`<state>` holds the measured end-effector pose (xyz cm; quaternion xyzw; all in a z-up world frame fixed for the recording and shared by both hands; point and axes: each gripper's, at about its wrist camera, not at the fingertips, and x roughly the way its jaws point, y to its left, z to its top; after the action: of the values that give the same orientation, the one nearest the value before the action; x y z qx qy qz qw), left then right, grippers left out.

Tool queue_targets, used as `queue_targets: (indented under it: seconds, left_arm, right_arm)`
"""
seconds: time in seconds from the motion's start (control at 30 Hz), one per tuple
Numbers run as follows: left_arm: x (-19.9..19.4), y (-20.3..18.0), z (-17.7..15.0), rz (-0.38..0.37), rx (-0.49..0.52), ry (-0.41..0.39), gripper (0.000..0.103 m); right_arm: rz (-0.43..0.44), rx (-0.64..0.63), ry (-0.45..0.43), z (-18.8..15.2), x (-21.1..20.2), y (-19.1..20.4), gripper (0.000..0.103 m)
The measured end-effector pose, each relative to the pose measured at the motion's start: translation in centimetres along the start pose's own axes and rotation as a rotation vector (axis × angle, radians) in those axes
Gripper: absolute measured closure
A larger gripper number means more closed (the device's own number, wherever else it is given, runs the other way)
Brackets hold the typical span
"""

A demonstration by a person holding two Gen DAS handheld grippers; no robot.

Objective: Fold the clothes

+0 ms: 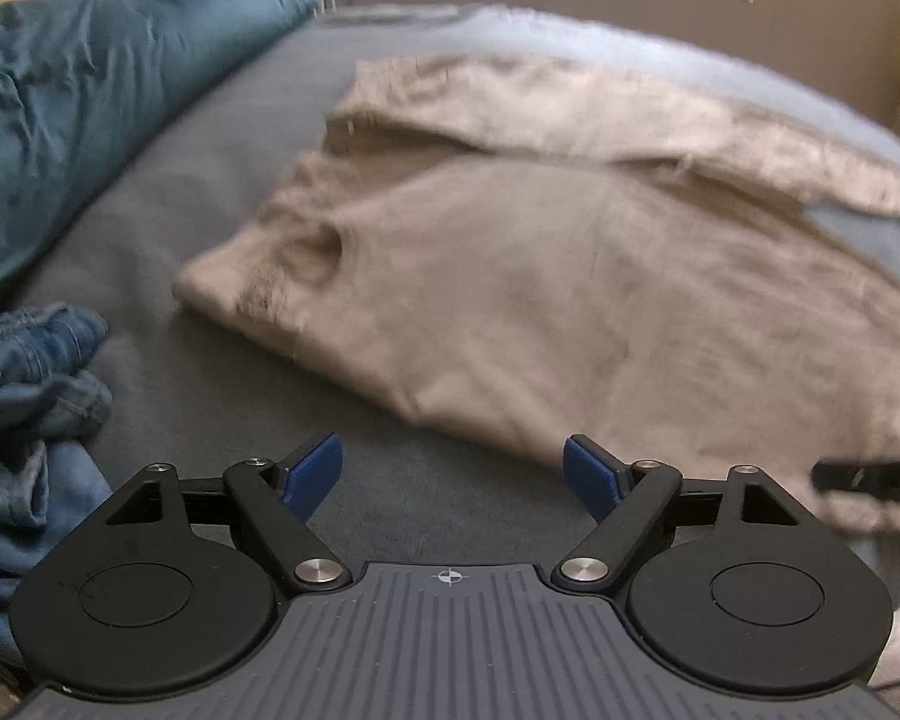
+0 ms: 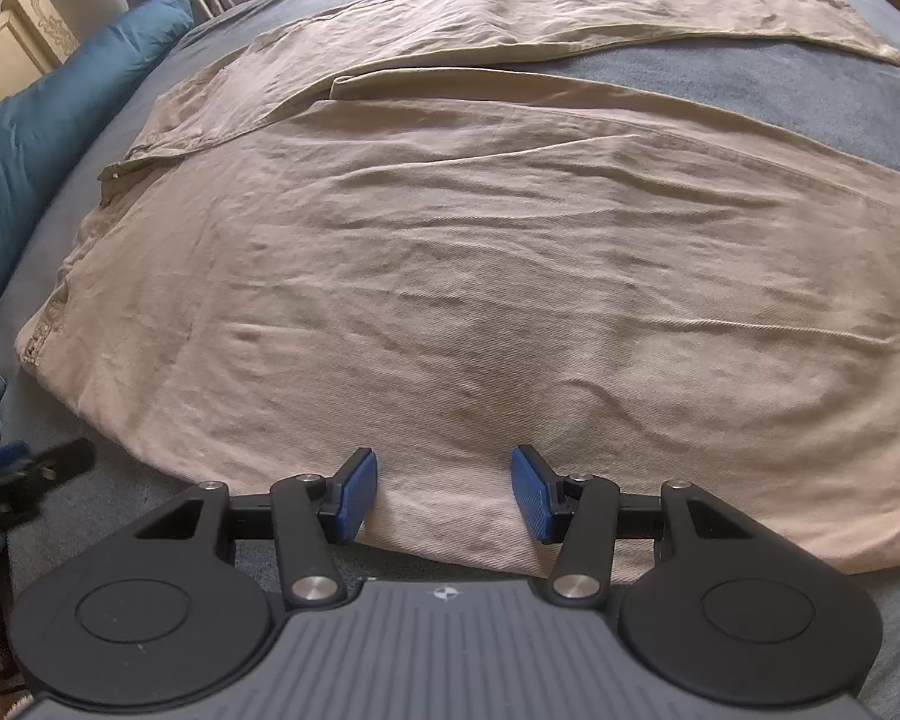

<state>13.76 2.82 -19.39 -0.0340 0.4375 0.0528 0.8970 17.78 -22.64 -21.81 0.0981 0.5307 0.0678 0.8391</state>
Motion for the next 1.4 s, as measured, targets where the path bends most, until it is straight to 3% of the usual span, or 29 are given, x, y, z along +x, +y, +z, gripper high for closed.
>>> queue_targets:
  seconds: [0.37, 0.57, 0.7, 0.83, 0.93, 1.1, 1.27, 1.4]
  left_arm:
    - [4.8, -1.5, 5.7, -0.061, -0.052, -0.099, 0.021]
    - [8.2, 1.7, 5.1, -0.005, -0.145, 0.031, 0.026]
    - [7.6, 2.4, 5.3, -0.010, -0.152, 0.078, 0.025]
    - [7.6, 2.0, 6.3, 0.009, -0.112, 0.154, 0.025]
    - [6.9, 2.0, 7.7, 0.025, -0.096, 0.166, 0.024]
    - [6.7, 2.0, 10.6, 0.040, -0.096, 0.156, 0.024]
    - [7.5, 0.9, 13.5, 0.054, -0.070, 0.162, 0.024]
    - [9.4, -1.1, 15.7, 0.058, -0.018, 0.139, 0.024]
  right_arm:
    - [-0.001, -0.028, 0.006, 0.0, 0.0, 0.0, 0.049]
    - [0.005, -0.049, 0.040, 0.5, 0.5, 0.5, 0.038]
    - [0.005, -0.070, 0.069, 0.9, 0.9, 1.0, 0.031]
    - [-0.042, -0.158, 0.153, 1.7, 1.2, 2.2, 0.031]
    - [-0.072, -0.135, 0.208, 3.4, 0.7, 1.5, 0.032]
    - [-0.102, -0.047, 0.199, 8.3, -0.5, -1.7, 0.032]
    - [-0.160, 0.060, 0.138, 12.6, -2.3, -5.6, 0.034]
    - [-0.177, 0.073, 0.013, 16.7, -2.8, -8.0, 0.037]
